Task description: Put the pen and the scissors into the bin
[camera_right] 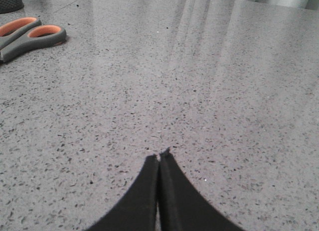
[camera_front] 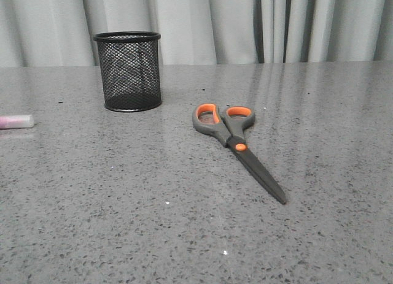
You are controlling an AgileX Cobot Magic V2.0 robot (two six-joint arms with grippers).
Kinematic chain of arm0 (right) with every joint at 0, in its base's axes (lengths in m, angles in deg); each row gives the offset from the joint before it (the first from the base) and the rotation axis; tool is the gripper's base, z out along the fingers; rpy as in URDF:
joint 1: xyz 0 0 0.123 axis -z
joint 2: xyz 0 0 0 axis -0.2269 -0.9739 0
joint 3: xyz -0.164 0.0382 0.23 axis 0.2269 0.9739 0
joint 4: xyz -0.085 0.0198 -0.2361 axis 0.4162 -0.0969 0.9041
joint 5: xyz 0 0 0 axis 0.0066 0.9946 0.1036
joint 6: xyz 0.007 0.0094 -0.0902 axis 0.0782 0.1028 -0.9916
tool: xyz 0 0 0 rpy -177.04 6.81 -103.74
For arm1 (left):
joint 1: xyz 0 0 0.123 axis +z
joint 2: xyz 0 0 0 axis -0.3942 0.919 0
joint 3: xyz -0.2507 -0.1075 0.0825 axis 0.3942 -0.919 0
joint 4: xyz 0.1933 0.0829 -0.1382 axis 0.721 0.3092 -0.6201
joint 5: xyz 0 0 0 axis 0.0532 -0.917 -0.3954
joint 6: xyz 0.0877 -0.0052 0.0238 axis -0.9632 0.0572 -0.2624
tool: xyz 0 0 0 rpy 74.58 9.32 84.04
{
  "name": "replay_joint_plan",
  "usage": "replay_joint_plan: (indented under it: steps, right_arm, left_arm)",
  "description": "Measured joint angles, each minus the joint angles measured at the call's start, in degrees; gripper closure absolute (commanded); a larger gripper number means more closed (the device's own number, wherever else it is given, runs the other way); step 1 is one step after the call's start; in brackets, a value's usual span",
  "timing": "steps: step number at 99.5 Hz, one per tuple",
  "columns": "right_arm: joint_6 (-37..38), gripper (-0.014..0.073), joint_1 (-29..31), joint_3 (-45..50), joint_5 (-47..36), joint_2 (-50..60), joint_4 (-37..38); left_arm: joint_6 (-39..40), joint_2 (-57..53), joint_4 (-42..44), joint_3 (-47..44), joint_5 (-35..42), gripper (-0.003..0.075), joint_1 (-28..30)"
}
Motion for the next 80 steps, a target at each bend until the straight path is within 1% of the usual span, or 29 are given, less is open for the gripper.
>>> replay_joint_plan:
  steps: [39,80]
  right_arm:
    - [0.0,0.0641,0.0,0.0,0.0,0.0,0.0]
    - [0.0,0.0641,0.0,0.0,0.0,0.0,0.0]
  left_arm:
    - [0.0,0.0,0.0,0.0,0.0,0.0739,3.2]
    - [0.0,0.0,0.0,0.0,0.0,0.0739,3.2]
